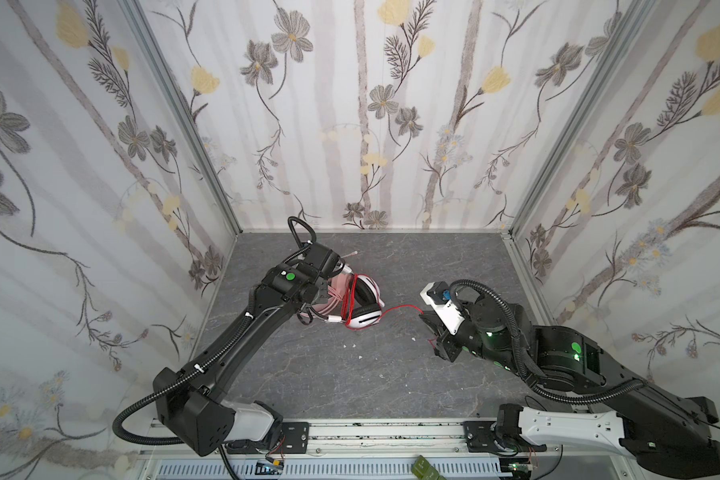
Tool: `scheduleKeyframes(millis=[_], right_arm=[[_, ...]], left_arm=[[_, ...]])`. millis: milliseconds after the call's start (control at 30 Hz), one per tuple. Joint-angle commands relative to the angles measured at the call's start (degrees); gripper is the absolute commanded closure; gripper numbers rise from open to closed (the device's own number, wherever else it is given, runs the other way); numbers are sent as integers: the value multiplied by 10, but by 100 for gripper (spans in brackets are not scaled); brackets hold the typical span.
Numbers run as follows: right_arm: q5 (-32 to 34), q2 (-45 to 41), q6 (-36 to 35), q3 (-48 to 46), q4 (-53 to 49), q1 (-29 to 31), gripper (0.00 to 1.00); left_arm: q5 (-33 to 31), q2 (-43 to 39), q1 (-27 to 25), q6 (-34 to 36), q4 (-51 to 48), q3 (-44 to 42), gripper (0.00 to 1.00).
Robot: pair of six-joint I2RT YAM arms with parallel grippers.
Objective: Wrap the headphones
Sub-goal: 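Lower the headset to table centre with the left while the right brings the cable over, then carry the red cable over the headset earcups with the right gripper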
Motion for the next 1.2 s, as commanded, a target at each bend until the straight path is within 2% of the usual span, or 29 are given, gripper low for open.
scheduleKeyframes(millis=[0,233,400,600,700,900,1033,1167], right_arm=[[20,5,-43,6,20,-28,100],[2,29,-75,0,62,-101,100],[-55,49,-83,-3,106,-157,100],[-125,84,-77,-10,145,-218,100],[-192,104,-57,-29,164,-268,100],[-391,175,-29,-61,194,-359,100],[-482,225,-16,-72,210,-378,100],[-525,250,-6,-91,229,-379,99]], left_arm=[[47,-30,-8,1,54,-37,100],[68,-63,-52,-17,64,-86,100],[59,-62,-90,-26,65,-105,100],[108,-64,-112,-18,107,-123,100],[123,-70,-119,-13,124,-130,100],[154,-89,-125,-11,152,-145,100],[178,-102,-126,-12,168,-154,100],[180,-111,-127,-11,171,-156,100]])
